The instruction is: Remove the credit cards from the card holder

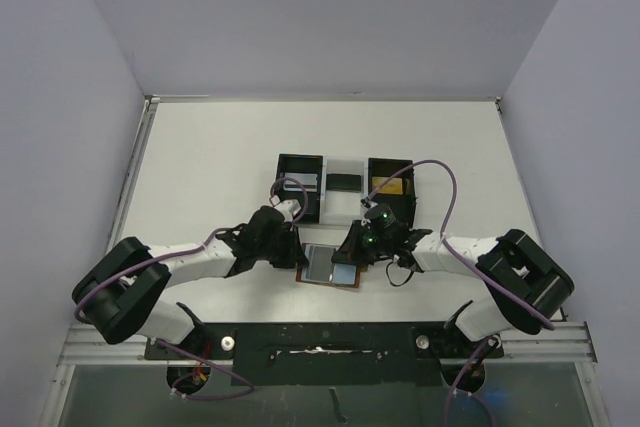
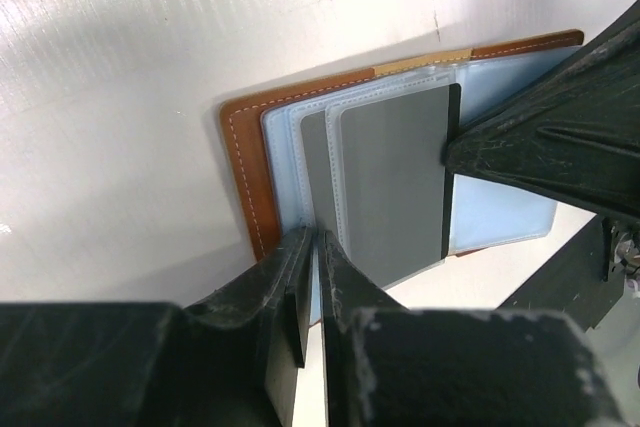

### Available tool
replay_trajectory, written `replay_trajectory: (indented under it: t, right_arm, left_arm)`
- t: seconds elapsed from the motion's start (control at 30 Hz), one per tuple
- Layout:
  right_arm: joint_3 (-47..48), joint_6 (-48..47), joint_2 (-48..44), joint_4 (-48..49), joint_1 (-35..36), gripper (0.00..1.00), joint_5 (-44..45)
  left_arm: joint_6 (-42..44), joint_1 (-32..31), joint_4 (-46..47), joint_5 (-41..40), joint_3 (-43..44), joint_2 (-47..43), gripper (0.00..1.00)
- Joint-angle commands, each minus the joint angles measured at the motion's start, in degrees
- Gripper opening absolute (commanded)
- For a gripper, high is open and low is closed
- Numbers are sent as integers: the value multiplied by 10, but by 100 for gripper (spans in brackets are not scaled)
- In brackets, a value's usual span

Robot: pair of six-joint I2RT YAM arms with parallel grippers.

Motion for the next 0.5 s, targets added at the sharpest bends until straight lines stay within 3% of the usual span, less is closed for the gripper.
replay_trajectory:
  t: [0.0,0.33,0.47]
  right_arm:
    - [-11,-8,-21,9,-11,0,-12]
    - [6,-25,-11,-30,-5,0,2]
    - [12,-40,4,-5,-2,0,-31]
  left_arm:
    - [12,-1,-49,-40,-20,-2,8]
    - [14,-1,-52,-28,-13,-35,8]
    - [13,-7,-61,-21,-1,-66,12]
